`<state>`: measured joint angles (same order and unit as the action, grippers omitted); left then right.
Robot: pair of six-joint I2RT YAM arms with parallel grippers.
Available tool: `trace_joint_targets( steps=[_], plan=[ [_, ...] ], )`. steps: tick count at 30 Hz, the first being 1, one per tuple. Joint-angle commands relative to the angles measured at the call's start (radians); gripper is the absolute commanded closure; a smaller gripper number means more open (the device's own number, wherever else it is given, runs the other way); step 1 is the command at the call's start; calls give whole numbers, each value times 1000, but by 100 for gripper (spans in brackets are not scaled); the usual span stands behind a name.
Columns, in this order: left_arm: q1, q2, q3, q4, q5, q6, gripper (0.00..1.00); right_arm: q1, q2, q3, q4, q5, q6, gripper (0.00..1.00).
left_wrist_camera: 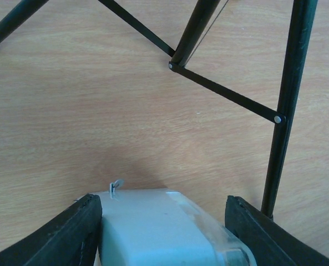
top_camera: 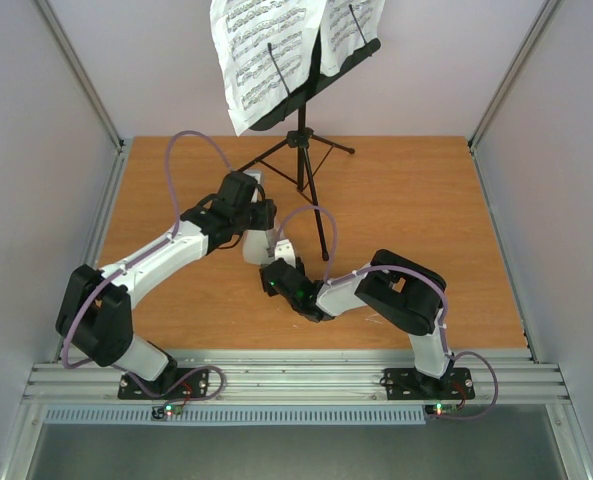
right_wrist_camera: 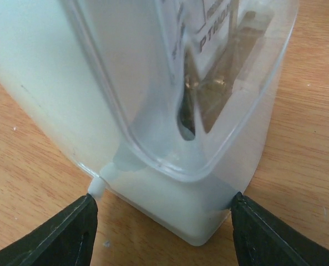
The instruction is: Pack up the instrument practice props
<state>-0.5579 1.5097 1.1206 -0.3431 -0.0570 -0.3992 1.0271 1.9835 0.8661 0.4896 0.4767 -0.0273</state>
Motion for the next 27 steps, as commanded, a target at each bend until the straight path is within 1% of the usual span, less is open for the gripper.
trace_joint_targets(
  steps=[1,2,3,4,5,6,7,10,12,14,17,19,23,26,27],
  plan=[
    [-11,30,16,-29,68,-5,39,-7,11,-10,2,35,-20,35],
    [-11,29,15,-31,67,-4,39,-7,7,-11,5,29,-25,33],
    [-11,28,16,-32,66,-3,39,-7,0,-14,14,16,-33,28],
    [-11,27,16,-33,63,-2,39,-7,-9,-25,34,-8,-48,20],
    [-11,26,14,-35,60,1,39,-7,-20,-39,65,-36,-66,9],
    [-11,24,13,-36,60,3,39,-7,-39,-52,86,-62,-77,4],
    [-11,22,12,-37,60,6,39,-7,-59,-67,97,-81,-83,2],
    [-11,15,11,-44,59,19,39,-7,-147,-129,110,-140,-101,1],
    [-11,9,11,-46,59,30,37,-7,-219,-178,97,-155,-99,1],
    [-10,1,13,-48,59,46,28,-8,-313,-224,58,-155,-99,2],
    [-9,-22,11,-52,61,67,8,-13,-458,-286,-34,-145,-103,1],
    [-8,-43,10,-59,62,83,1,-26,-562,-305,-129,-133,-106,2],
    [-7,-74,4,-77,67,95,1,-68,-721,-282,-368,-71,-107,1],
    [-7,-62,-3,-85,68,108,1,-105,-804,-266,-475,-19,-107,2],
    [-6,-55,0,-93,67,109,3,-121,-826,-260,-536,-8,-103,1]
  ],
)
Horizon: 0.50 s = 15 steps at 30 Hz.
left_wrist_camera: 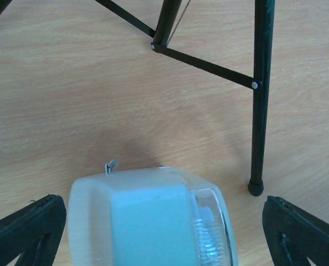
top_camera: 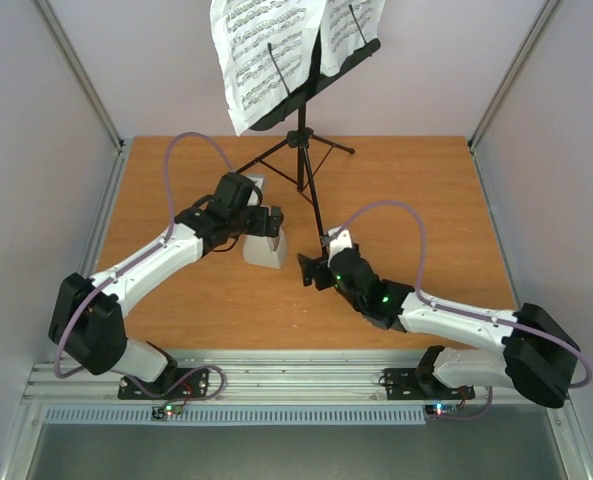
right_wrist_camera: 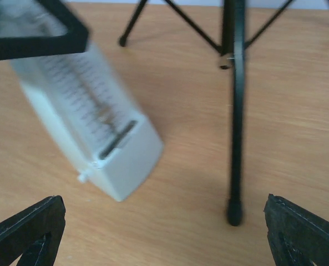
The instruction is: Pack up the instrument practice props
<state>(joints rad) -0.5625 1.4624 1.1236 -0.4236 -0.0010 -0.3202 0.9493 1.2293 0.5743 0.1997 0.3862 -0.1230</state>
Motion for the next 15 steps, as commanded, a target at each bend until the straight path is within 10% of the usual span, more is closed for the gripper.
trace_joint_targets(
  steps=[1,15],
  plan=[
    [-1,1,-2,-20,11,30,5,-63,-90,39,-276,87,-3,1],
    [-14,60,13,-28,-23,39,36,-187,-277,43,-447,120,28,1]
  ],
)
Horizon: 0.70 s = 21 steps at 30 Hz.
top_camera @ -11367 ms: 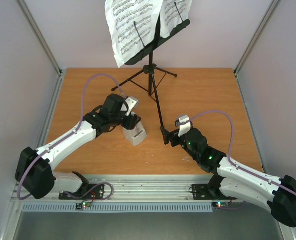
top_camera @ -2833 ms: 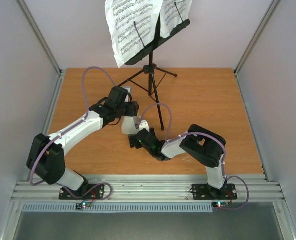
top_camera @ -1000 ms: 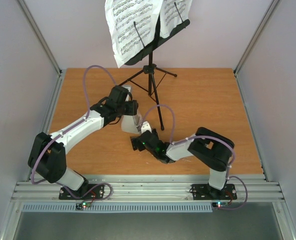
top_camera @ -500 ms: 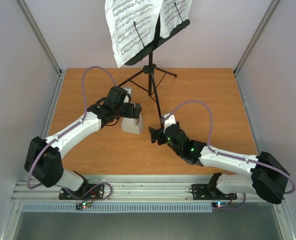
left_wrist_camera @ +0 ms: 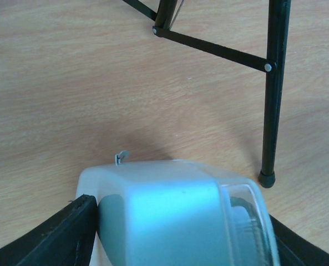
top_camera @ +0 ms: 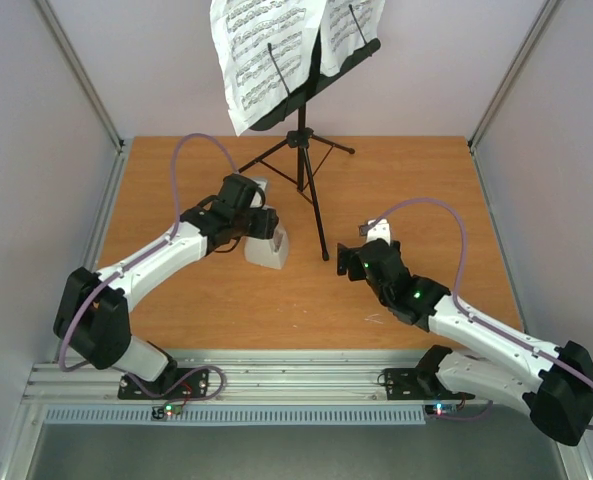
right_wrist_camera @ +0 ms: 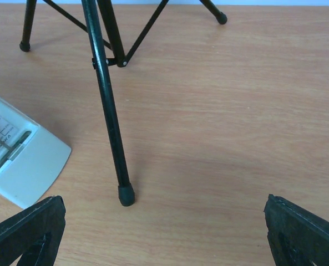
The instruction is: Pack up the instrument practice props
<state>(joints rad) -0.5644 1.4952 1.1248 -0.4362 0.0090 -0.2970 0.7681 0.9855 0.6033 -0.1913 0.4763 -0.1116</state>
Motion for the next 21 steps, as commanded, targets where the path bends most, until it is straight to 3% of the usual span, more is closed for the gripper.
trace_joint_targets(
  steps=[1,10,21],
  plan=[
    [-12,23,11,-18,-46,18,39,-7,-40,11,-59,33,20,2],
    [20,-45,10,-88,-210,37,45,-7,-92,35,-130,86,9,1],
    [412,-87,-22,-106,-230,56,45,-9,-160,27,-148,90,-18,2]
  ],
)
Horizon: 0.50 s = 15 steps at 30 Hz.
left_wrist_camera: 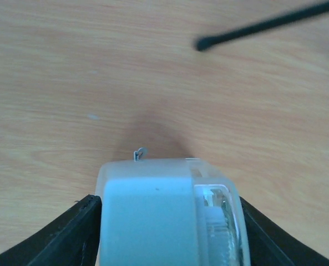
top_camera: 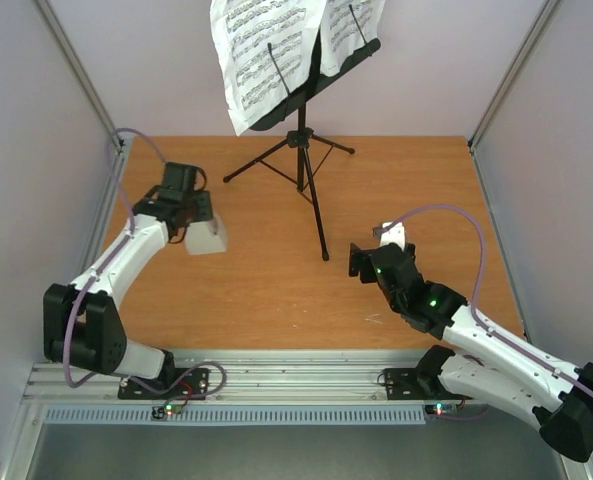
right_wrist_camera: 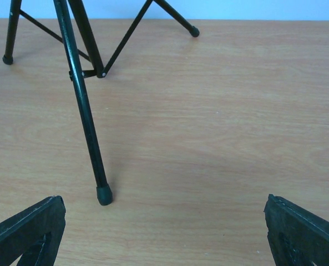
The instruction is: Pack up the instrument practice props
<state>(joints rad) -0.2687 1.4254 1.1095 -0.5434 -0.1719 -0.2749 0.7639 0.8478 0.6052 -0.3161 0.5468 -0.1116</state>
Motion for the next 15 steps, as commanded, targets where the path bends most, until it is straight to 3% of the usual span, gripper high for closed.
trace_joint_targets(
  steps=[1,8,15],
  plan=[
    [151,-9,-6,6,-37,34,46,-5,-26,23,-21,19,-21,2],
    [327,29,23,25,-33,40,46,-7,-38,3,-21,11,-22,2],
    [365,60,49,40,-33,86,41,-8,-59,-13,-23,10,-16,2]
  ],
)
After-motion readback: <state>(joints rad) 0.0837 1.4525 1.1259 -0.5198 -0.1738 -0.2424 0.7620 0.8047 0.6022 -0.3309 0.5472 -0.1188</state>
